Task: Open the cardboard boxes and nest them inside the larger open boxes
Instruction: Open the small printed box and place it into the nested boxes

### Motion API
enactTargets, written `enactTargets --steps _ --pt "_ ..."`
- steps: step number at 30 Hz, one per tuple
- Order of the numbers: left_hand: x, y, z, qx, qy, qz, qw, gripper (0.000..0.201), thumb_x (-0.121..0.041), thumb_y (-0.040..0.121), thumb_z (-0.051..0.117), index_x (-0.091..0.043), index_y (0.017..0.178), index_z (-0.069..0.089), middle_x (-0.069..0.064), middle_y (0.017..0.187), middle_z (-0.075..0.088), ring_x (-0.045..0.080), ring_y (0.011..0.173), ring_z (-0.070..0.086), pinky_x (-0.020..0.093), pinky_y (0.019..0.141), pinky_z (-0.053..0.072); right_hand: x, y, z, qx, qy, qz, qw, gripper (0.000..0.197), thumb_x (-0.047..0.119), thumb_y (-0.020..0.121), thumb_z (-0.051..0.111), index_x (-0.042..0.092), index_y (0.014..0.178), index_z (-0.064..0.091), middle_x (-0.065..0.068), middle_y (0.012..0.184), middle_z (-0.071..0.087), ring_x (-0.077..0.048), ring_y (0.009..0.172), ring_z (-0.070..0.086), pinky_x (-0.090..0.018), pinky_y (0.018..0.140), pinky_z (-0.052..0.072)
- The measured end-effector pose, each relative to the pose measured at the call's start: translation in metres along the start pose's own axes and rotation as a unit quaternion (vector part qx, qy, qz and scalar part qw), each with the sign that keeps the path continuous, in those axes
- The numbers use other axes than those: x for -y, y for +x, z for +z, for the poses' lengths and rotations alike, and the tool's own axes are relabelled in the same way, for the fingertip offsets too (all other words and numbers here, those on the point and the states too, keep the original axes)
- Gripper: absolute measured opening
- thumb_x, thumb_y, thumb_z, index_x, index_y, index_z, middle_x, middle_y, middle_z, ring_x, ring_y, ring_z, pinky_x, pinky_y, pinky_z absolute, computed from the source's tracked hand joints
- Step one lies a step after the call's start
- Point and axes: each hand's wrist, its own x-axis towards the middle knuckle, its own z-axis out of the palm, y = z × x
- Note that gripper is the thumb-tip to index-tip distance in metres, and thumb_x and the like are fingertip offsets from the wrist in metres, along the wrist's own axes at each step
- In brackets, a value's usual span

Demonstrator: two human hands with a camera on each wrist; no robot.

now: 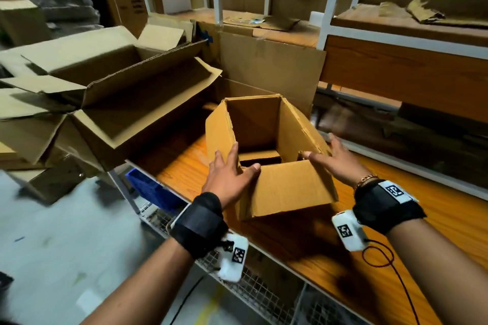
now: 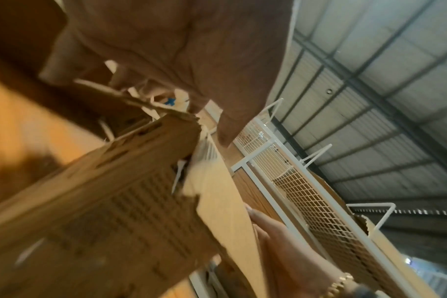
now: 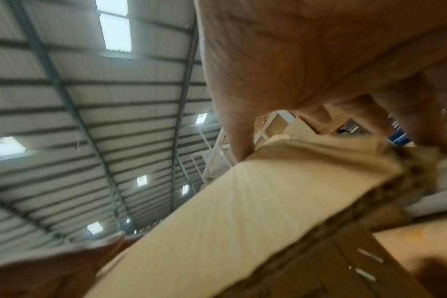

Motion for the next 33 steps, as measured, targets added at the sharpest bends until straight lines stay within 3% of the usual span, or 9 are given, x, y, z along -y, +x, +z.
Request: enactTargets --steps 3,8,12,15,19,23,28,31,33 --pt "0.008 -0.034 0.016 -0.043 -0.077 0.014 0.996 0.079 -0.080 0.081 0.039 -0.053 0.148 0.007 0.003 0.163 0.000 0.032 0.149 0.005 0.055 0.118 0.014 -0.013 -0.008 0.009 -0.002 0.057 0.064 0.996 0.119 0.092 0.063 0.049 0.033 0.156 0.004 -0.008 0.162 0.022 -0.034 0.144 0.030 -0.053 0.113 0.027" --pt "-0.002 -0.070 0.034 -0.153 -0.040 0.032 0.987 0.065 -0.069 0.087 0.043 -0.046 0.146 0.026 -0.006 0.139 0.021 0.018 0.133 0.021 0.045 0.108 0.033 -0.019 -0.031 0.016 0.002 0.037 0.050 0.998 0.093 0.083 0.081 0.036 0.032 0.154 0.009 -0.012 0.155 0.037 -0.039 0.136 0.041 -0.048 0.107 0.037" --pt "-0.014 -0.055 0.034 -0.122 -0.079 -0.016 0.989 0.067 -0.069 0.090 0.036 -0.046 0.150 0.017 0.004 0.142 0.024 0.025 0.135 0.025 0.043 0.109 0.030 -0.015 -0.040 0.011 0.001 0.057 -0.042 0.997 0.075 0.064 0.092 0.045 0.045 0.153 0.006 -0.007 0.156 0.035 -0.035 0.136 0.041 -0.046 0.107 0.036" --pt "-0.015 -0.038 0.032 -0.104 -0.100 -0.042 0.989 0.071 -0.072 0.089 0.032 -0.047 0.151 0.010 0.012 0.156 0.016 0.033 0.144 0.022 0.047 0.114 0.023 -0.013 -0.038 0.013 0.033 0.143 -0.087 0.985 0.066 0.057 0.094 0.050 0.044 0.153 0.021 0.002 0.159 0.029 -0.024 0.142 0.032 -0.039 0.110 0.031" --pt "-0.016 -0.013 0.026 -0.096 -0.220 -0.033 0.970 0.073 -0.073 0.088 0.039 -0.051 0.150 0.010 0.011 0.157 0.024 0.032 0.144 0.026 0.051 0.115 0.026 -0.006 -0.034 0.023 0.070 0.224 -0.075 0.969 0.064 0.055 0.098 0.043 0.042 0.155 0.017 0.005 0.161 0.020 -0.020 0.147 0.021 -0.036 0.113 0.021" --pt "-0.012 0.003 0.016 -0.113 -0.244 -0.017 0.963 0.069 -0.056 0.091 0.053 -0.050 0.149 0.017 0.007 0.158 0.028 0.030 0.143 0.029 0.051 0.115 0.028 0.010 -0.034 0.033 0.050 0.264 -0.066 0.961 0.059 0.055 0.100 0.039 0.044 0.154 0.018 0.002 0.161 0.022 -0.022 0.146 0.023 -0.041 0.116 0.021" --pt "-0.014 0.006 -0.003 -0.093 -0.306 0.000 0.948 0.074 -0.024 0.093 0.064 -0.031 0.154 0.022 0.002 0.158 0.026 0.015 0.138 0.034 0.024 0.105 0.030 0.026 -0.027 0.030 0.014 0.260 -0.112 0.959 0.052 0.030 0.101 0.050 0.030 0.151 0.034 0.002 0.158 0.031 -0.017 0.144 0.029 -0.029 0.113 0.024" --pt "-0.018 0.005 -0.029 -0.116 -0.255 0.033 0.959 0.076 -0.024 0.093 0.063 -0.025 0.155 0.019 0.003 0.158 0.026 0.019 0.143 0.028 0.019 0.100 0.024 0.042 -0.028 0.021 -0.005 0.250 -0.150 0.957 0.057 0.031 0.101 0.052 0.029 0.153 0.030 0.003 0.159 0.029 -0.015 0.143 0.029 -0.030 0.113 0.025" --pt "-0.020 0.005 -0.059 -0.142 -0.228 0.071 0.961 0.080 -0.029 0.091 0.066 -0.025 0.155 0.018 0.003 0.158 0.028 0.018 0.143 0.029 0.016 0.100 0.022 0.065 -0.032 0.013 -0.019 0.263 -0.186 0.946 0.062 0.036 0.099 0.053 0.031 0.154 0.025 0.003 0.161 0.023 -0.015 0.145 0.026 -0.039 0.118 0.025"
